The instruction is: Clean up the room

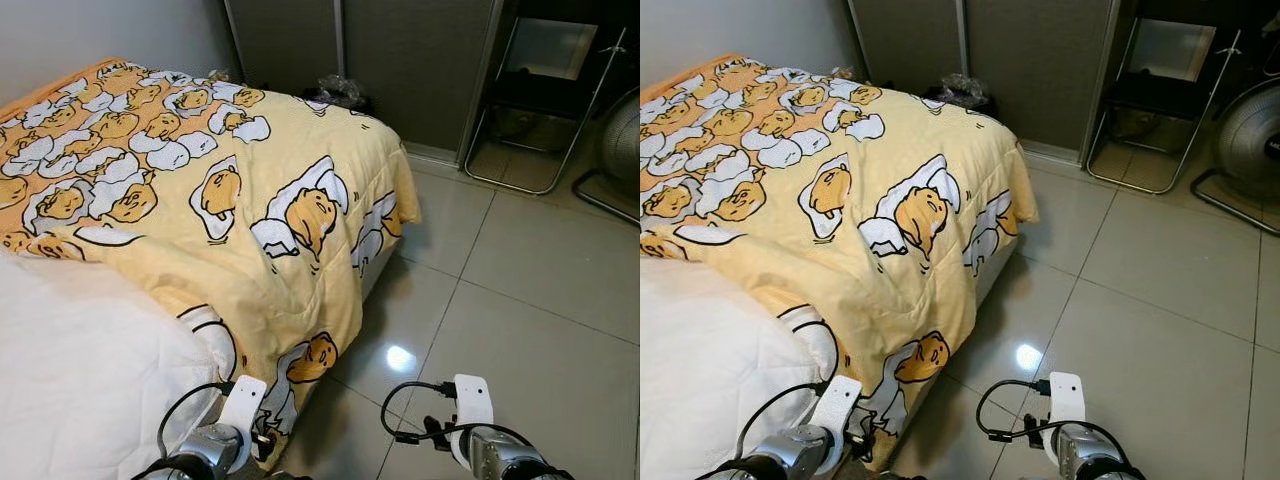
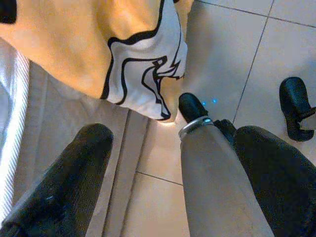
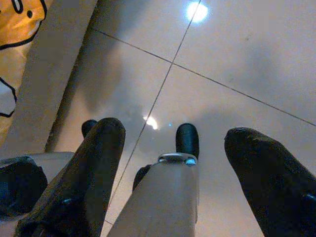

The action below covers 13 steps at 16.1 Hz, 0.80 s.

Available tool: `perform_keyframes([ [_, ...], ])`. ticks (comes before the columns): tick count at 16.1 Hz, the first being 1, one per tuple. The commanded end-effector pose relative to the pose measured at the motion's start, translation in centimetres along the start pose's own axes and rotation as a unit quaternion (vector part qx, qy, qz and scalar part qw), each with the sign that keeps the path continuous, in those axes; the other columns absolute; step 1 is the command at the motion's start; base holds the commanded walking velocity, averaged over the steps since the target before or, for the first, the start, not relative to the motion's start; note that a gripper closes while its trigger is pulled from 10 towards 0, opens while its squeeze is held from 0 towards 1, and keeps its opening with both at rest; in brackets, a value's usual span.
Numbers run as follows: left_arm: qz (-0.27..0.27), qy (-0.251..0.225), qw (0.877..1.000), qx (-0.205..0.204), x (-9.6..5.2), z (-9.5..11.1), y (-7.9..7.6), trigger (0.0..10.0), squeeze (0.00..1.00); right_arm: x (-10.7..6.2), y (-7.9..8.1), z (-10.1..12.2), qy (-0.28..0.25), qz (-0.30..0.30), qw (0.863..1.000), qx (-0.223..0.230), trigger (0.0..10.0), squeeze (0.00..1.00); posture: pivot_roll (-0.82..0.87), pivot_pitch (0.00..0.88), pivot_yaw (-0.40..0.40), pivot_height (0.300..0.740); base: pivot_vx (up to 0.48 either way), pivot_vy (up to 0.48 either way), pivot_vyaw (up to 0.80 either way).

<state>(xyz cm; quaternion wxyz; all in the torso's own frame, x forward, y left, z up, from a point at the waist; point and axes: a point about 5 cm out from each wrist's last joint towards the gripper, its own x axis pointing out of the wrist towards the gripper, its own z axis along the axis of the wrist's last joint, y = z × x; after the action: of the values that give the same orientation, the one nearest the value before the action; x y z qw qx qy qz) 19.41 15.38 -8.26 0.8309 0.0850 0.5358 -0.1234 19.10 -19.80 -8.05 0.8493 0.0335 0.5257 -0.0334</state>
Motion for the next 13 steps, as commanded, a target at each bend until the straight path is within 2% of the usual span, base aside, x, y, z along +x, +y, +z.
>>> perform_keyframes([
  [1,0.006,0.003,1.000,0.000,-0.1,-0.1,0.6,10.0,0.00,0.0,0.3,0.3,0.001,0.006,1.000,-0.006,10.0,0.00,-0.19,0.000,0.154,0.740,0.000,0.000,0.00],
  [2,0.007,0.002,1.000,-0.019,-0.1,-0.3,0.7,10.0,0.00,0.0,0.2,0.4,-0.001,0.004,1.000,-0.004,10.0,0.00,-0.19,0.000,0.154,0.740,0.000,0.000,0.00],
  [3,0.013,-0.001,0.998,-0.067,-0.1,-0.3,0.8,10.0,0.00,0.0,0.3,0.4,-0.002,0.003,1.000,0.015,10.0,0.00,-0.19,0.000,0.156,0.740,0.000,0.000,0.00],
  [4,0.015,-0.002,0.996,-0.088,-0.1,-0.3,0.9,10.0,0.00,0.0,0.3,0.4,-0.002,0.003,1.000,0.023,10.0,0.00,-0.20,0.000,0.158,0.740,0.000,0.000,0.00],
  [5,0.026,-0.013,0.983,-0.180,-0.2,0.0,1.3,10.0,0.00,0.0,0.4,0.5,-0.002,0.002,0.999,0.038,10.0,0.00,-0.20,0.000,0.159,0.740,0.000,0.000,0.00],
  [6,0.033,-0.016,0.975,-0.218,-0.2,0.0,1.5,10.0,0.00,0.0,0.4,0.4,0.002,0.001,1.000,0.030,10.0,0.00,-0.20,0.000,0.158,0.740,0.000,0.000,0.00],
  [7,0.035,-0.013,0.973,-0.227,-0.2,-0.2,1.5,10.0,0.00,0.0,0.4,0.2,0.008,-0.001,1.000,-0.003,10.0,0.00,-0.19,0.000,0.156,0.740,0.000,0.000,0.00],
  [8,0.034,-0.002,0.974,-0.223,-0.1,-1.6,1.0,10.0,0.00,0.0,0.4,0.1,0.011,-0.003,1.000,-0.022,10.0,0.00,-0.19,0.000,0.153,0.740,0.000,0.000,0.00],
  [13,0.027,0.011,0.980,-0.196,-0.1,-3.2,0.3,10.0,0.00,0.0,0.5,0.6,0.006,0.004,0.999,-0.050,10.0,0.00,-0.19,0.000,0.151,0.740,0.000,0.000,0.00],
])
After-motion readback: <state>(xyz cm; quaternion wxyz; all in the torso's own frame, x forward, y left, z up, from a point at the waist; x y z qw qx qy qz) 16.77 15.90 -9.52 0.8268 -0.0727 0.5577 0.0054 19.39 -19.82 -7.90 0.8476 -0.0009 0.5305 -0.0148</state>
